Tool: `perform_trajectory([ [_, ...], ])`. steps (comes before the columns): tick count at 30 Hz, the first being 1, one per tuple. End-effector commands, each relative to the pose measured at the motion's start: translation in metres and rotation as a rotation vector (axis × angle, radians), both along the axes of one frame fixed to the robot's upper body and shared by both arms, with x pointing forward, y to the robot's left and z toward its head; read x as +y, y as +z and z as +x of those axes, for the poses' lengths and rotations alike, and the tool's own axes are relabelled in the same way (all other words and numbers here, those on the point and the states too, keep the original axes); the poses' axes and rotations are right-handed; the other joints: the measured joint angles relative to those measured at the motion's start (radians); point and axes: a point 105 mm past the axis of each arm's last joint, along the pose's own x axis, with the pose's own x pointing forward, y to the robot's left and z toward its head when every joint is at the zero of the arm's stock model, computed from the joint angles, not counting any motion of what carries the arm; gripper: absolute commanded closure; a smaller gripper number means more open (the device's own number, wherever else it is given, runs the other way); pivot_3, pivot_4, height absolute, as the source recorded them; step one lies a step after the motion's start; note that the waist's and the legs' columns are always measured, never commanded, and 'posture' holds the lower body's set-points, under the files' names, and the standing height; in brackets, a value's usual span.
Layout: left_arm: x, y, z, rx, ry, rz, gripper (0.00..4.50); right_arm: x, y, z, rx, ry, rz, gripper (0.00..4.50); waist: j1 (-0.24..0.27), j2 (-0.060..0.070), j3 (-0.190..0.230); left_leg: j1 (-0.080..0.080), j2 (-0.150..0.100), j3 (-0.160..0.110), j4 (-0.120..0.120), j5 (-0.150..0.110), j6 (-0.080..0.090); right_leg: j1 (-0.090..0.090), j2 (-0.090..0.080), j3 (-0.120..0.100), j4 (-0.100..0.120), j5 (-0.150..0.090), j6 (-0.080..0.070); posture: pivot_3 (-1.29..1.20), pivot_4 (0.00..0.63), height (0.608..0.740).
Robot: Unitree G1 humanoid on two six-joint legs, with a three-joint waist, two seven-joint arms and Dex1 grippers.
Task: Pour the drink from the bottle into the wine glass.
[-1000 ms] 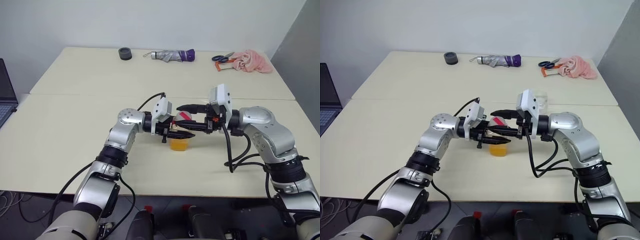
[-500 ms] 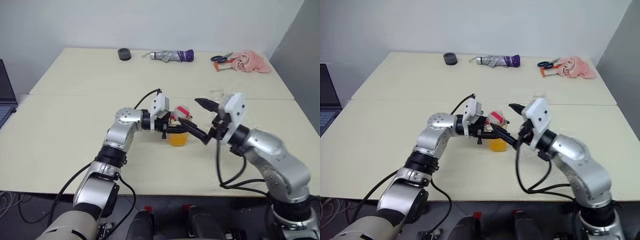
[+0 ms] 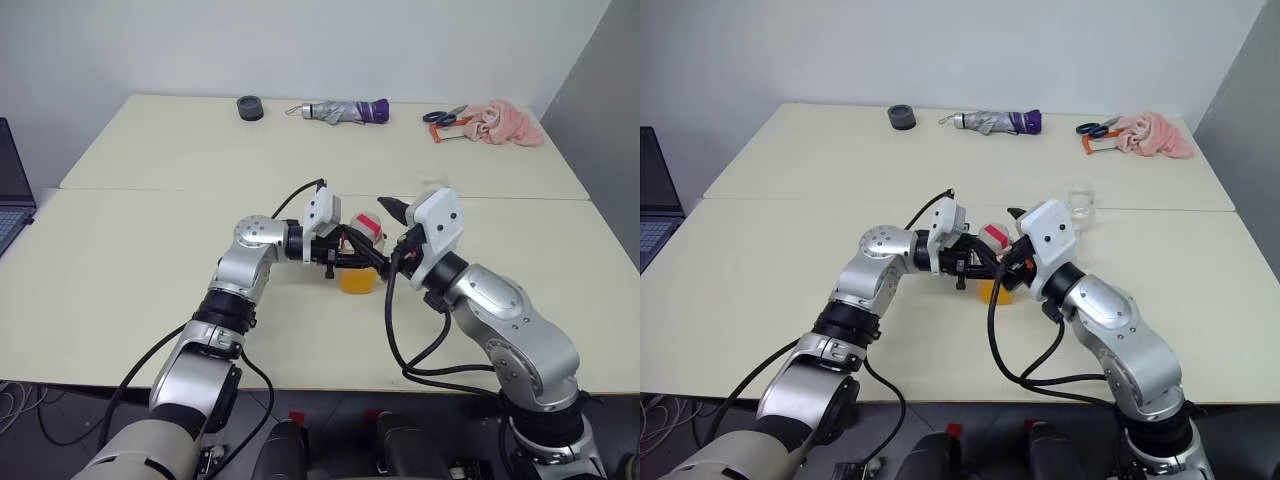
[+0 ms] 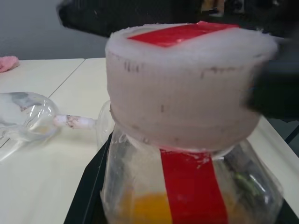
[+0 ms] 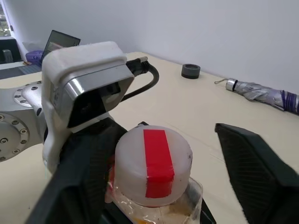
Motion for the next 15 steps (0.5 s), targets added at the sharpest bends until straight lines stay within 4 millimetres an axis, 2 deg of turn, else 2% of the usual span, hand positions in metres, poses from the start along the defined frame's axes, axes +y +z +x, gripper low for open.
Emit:
perform_trajectory([
  [1, -0.003, 0.017, -0.001, -0.072, -0.023, -0.019, 2.71, 0.000, 0.009, -0.002, -0.034, 0.007, 0.019, 2.10, 0.000, 0.000, 0.000, 0.000, 0.000, 0.000, 0.000, 0.000, 0.000, 0.000, 0.000, 0.000, 0.000, 0.000, 0.000, 0.00, 0.150, 0.740],
  [3, -0.003, 0.017, -0.001, -0.073, -0.022, -0.019, 2.71, 0.002, 0.007, -0.003, -0.024, 0.024, 0.018, 2.66, 0.000, 0.000, 0.000, 0.000, 0.000, 0.000, 0.000, 0.000, 0.000, 0.000, 0.000, 0.000, 0.000, 0.000, 0.000, 0.00, 0.150, 0.740],
  [6, -0.002, 0.018, -0.001, -0.074, -0.021, -0.020, 2.71, 0.006, 0.006, -0.007, -0.012, 0.079, 0.035, 2.65, 0.000, 0.000, 0.000, 0.000, 0.000, 0.000, 0.000, 0.000, 0.000, 0.000, 0.000, 0.000, 0.000, 0.000, 0.000, 0.00, 0.150, 0.740],
  [11, -0.001, 0.018, -0.003, -0.079, -0.037, -0.010, 2.71, 0.020, -0.003, -0.020, -0.019, 0.362, -0.038, 2.65, 0.000, 0.000, 0.000, 0.000, 0.000, 0.000, 0.000, 0.000, 0.000, 0.000, 0.000, 0.000, 0.000, 0.000, 0.000, 0.00, 0.150, 0.740],
  [15, -0.002, 0.019, -0.005, -0.092, -0.053, 0.003, 2.71, 0.012, -0.014, -0.005, -0.028, 0.596, -0.232, 2.65, -0.004, 0.000, 0.000, 0.001, 0.000, 0.001, 0.000, 0.000, 0.000, 0.000, 0.000, 0.000, -0.001, 0.000, 0.000, 0.00, 0.150, 0.740],
])
